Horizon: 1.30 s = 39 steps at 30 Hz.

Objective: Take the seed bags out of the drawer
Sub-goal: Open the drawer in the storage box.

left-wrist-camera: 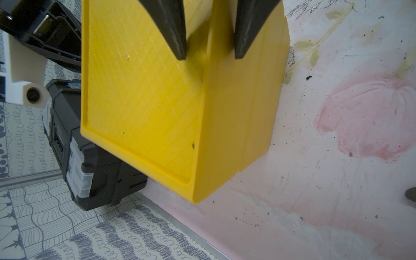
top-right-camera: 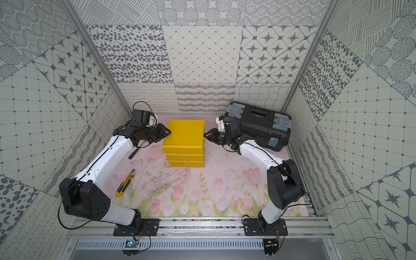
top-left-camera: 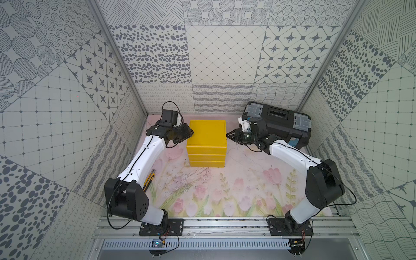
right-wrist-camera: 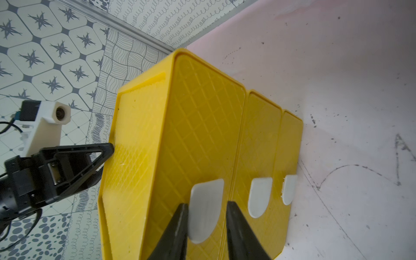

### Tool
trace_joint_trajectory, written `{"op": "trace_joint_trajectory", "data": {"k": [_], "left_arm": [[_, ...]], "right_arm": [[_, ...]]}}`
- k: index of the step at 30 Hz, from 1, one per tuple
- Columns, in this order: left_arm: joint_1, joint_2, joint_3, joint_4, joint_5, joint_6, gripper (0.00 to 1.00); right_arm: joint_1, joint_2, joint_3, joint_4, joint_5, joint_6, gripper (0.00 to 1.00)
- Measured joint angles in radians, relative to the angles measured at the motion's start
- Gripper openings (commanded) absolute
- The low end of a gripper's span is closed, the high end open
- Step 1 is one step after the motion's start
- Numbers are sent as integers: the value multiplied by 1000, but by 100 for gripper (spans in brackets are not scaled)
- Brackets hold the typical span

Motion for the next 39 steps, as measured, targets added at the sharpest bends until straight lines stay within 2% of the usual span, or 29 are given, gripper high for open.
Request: {"op": "trace_joint_trajectory", "data": {"k": [8, 11, 28, 36, 39], "left_arm": [[0, 0, -13, 30, 3, 0, 37], [0, 0, -18, 42, 6, 1, 37], [0, -5, -36, 72, 16, 11, 37], [0, -14, -53, 93, 18, 15, 37], [0, -18, -61, 101, 18, 15, 37]], "right_arm": [[0, -9, 14, -30, 34, -27, 8], [-6, -21, 14, -56, 48, -42, 5], [-183, -152, -22, -281, 75, -148, 4], [-213, -152, -21, -304, 67, -186, 4], [-216, -151, -13, -315, 68, -193, 11]]}}
